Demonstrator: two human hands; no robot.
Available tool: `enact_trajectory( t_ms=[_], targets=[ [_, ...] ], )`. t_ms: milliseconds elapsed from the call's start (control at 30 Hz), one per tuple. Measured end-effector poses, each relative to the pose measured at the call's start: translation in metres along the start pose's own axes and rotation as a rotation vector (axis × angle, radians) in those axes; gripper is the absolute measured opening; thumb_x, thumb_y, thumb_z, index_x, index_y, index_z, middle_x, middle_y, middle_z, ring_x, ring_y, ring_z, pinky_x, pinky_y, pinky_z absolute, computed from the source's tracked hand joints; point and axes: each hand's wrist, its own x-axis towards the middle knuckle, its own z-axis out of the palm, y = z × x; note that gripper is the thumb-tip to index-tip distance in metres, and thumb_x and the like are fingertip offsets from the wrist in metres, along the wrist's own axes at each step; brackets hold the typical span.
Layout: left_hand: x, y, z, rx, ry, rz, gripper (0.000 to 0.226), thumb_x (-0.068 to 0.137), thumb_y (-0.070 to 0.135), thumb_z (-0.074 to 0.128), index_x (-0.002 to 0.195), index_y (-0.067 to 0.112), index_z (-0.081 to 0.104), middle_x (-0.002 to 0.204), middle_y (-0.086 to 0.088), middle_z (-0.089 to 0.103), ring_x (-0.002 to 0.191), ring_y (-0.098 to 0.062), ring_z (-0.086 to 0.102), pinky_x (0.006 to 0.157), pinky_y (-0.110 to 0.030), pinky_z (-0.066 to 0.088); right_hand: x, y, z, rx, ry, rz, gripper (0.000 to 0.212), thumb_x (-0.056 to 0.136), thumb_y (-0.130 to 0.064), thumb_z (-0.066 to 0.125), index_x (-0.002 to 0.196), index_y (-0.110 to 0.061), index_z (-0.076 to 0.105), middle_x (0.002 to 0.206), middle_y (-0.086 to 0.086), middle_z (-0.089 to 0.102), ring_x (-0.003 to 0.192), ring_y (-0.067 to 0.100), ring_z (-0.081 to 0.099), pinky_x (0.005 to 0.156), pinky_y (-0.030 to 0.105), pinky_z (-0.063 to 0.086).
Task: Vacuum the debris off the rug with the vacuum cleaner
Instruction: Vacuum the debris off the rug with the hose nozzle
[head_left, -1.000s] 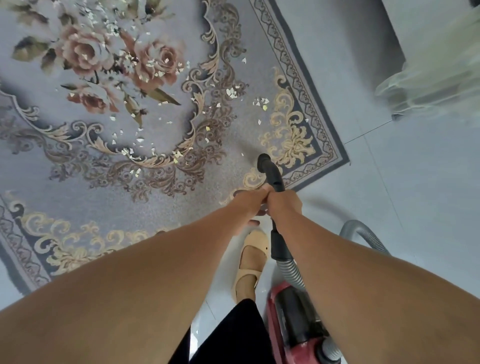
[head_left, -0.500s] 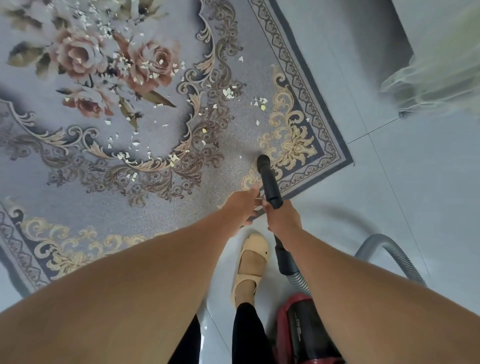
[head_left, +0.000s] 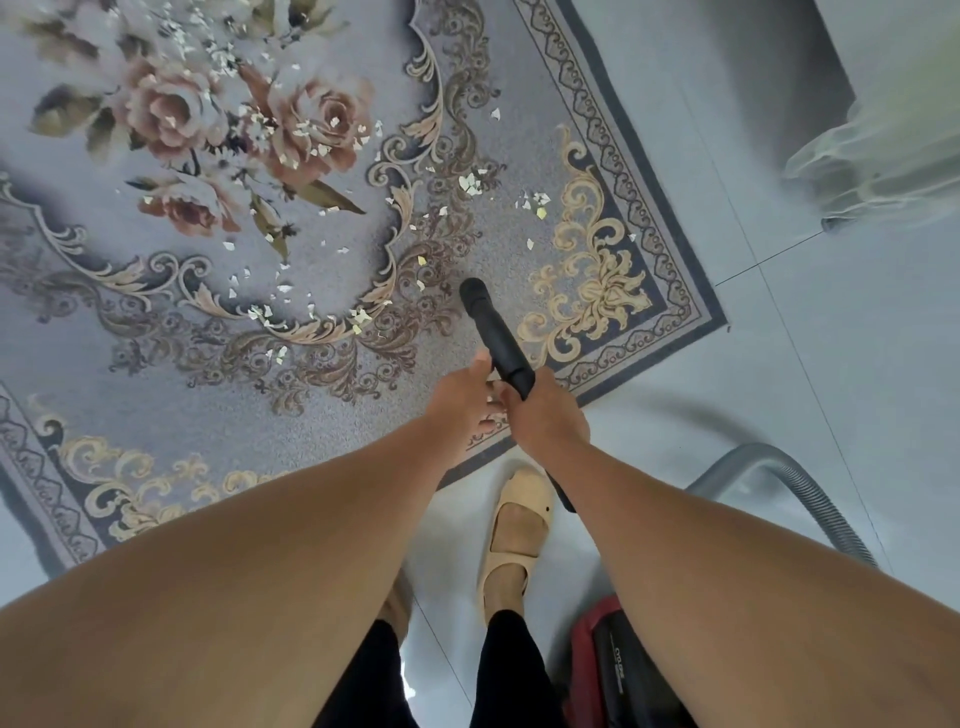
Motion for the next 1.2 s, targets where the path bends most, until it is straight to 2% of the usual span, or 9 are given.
enact_trajectory(
  t_ms=[100, 233, 367, 567, 667, 867, 933, 1067, 1200],
  targets=[
    [0.001, -0.002, 0.004, 0.043, -0.018, -0.034, 0.051, 0.100, 0.049, 0.038, 0.123, 0.009, 0.061, 0.117, -0.008, 0.067, 0.097, -0.021, 0.063, 0.089, -0.036, 0.052, -0.003, 0.009, 0.003, -0.001, 0.000, 0.042, 0.037, 0.096, -0.050, 0.045, 0.113, -0.016, 0.044, 0.094, 0.002, 0.054, 0.083, 0.024, 0.051, 0.070, 0.035, 0.042],
    [-0.007, -0.017, 0.008, 0.085, -0.064, -0.095, 0.049, 0.100, 0.049, 0.038, 0.120, 0.011, 0.063, 0.111, -0.007, 0.069, 0.097, -0.021, 0.065, 0.078, -0.031, 0.053, -0.020, 0.034, 0.006, -0.053, -0.020, 0.060, 0.038, 0.097, -0.049, 0.045, 0.114, -0.015, 0.043, 0.093, 0.002, 0.054, 0.081, 0.023, 0.050, 0.068, 0.033, 0.040],
    [-0.008, -0.018, 0.008, 0.066, -0.088, -0.100, 0.049, 0.100, 0.049, 0.038, 0.122, 0.012, 0.061, 0.115, -0.008, 0.068, 0.101, -0.022, 0.065, 0.083, -0.032, 0.053, -0.019, 0.038, 0.002, -0.082, -0.018, 0.023, 0.039, 0.096, -0.051, 0.045, 0.113, -0.015, 0.043, 0.102, 0.007, 0.062, 0.086, 0.028, 0.056, 0.069, 0.034, 0.042],
    [0.008, 0.028, 0.011, 0.001, -0.002, 0.045, 0.051, 0.100, 0.049, 0.040, 0.121, 0.010, 0.062, 0.118, -0.008, 0.068, 0.103, -0.022, 0.066, 0.094, -0.040, 0.052, 0.033, -0.021, -0.025, -0.005, 0.046, -0.028, 0.037, 0.096, -0.045, 0.046, 0.116, -0.014, 0.044, 0.095, 0.007, 0.057, 0.085, 0.029, 0.059, 0.072, 0.039, 0.050],
    [0.010, 0.043, 0.012, -0.030, 0.003, 0.076, 0.050, 0.100, 0.048, 0.040, 0.123, 0.009, 0.062, 0.117, -0.009, 0.069, 0.106, -0.024, 0.066, 0.096, -0.042, 0.052, 0.048, -0.038, -0.033, 0.030, 0.045, -0.037, 0.039, 0.096, -0.046, 0.046, 0.116, -0.013, 0.044, 0.096, 0.007, 0.056, 0.083, 0.029, 0.056, 0.069, 0.037, 0.045],
    [0.003, 0.024, 0.020, 0.068, -0.005, -0.025, 0.051, 0.101, 0.045, 0.038, 0.124, 0.006, 0.061, 0.121, -0.012, 0.065, 0.110, -0.028, 0.063, 0.094, -0.039, 0.051, 0.017, 0.010, -0.020, 0.016, -0.010, 0.011, 0.041, 0.096, -0.046, 0.047, 0.120, -0.014, 0.043, 0.106, 0.010, 0.060, 0.094, 0.030, 0.058, 0.076, 0.038, 0.046],
    [0.002, 0.013, 0.024, 0.099, -0.024, -0.055, 0.052, 0.101, 0.047, 0.037, 0.122, 0.006, 0.063, 0.118, -0.011, 0.067, 0.107, -0.027, 0.064, 0.092, -0.037, 0.051, 0.005, 0.028, -0.018, -0.003, -0.020, 0.025, 0.040, 0.097, -0.048, 0.046, 0.119, -0.015, 0.044, 0.110, 0.010, 0.062, 0.100, 0.031, 0.059, 0.075, 0.037, 0.044],
    [0.006, 0.011, 0.032, 0.049, -0.005, -0.048, 0.048, 0.099, 0.048, 0.043, 0.112, 0.007, 0.065, 0.100, -0.007, 0.069, 0.086, -0.021, 0.064, 0.074, -0.031, 0.052, 0.011, 0.030, -0.026, -0.052, -0.013, 0.014, 0.041, 0.096, -0.049, 0.045, 0.118, -0.014, 0.044, 0.111, 0.010, 0.062, 0.101, 0.031, 0.059, 0.078, 0.040, 0.047],
    [0.012, 0.041, 0.037, 0.011, 0.023, 0.025, 0.047, 0.099, 0.047, 0.044, 0.117, 0.008, 0.063, 0.110, -0.008, 0.068, 0.095, -0.022, 0.065, 0.085, -0.035, 0.054, 0.042, -0.002, -0.049, -0.074, 0.023, 0.021, 0.041, 0.096, -0.047, 0.045, 0.121, -0.014, 0.046, 0.110, 0.009, 0.061, 0.100, 0.031, 0.059, 0.073, 0.036, 0.042]
  ],
)
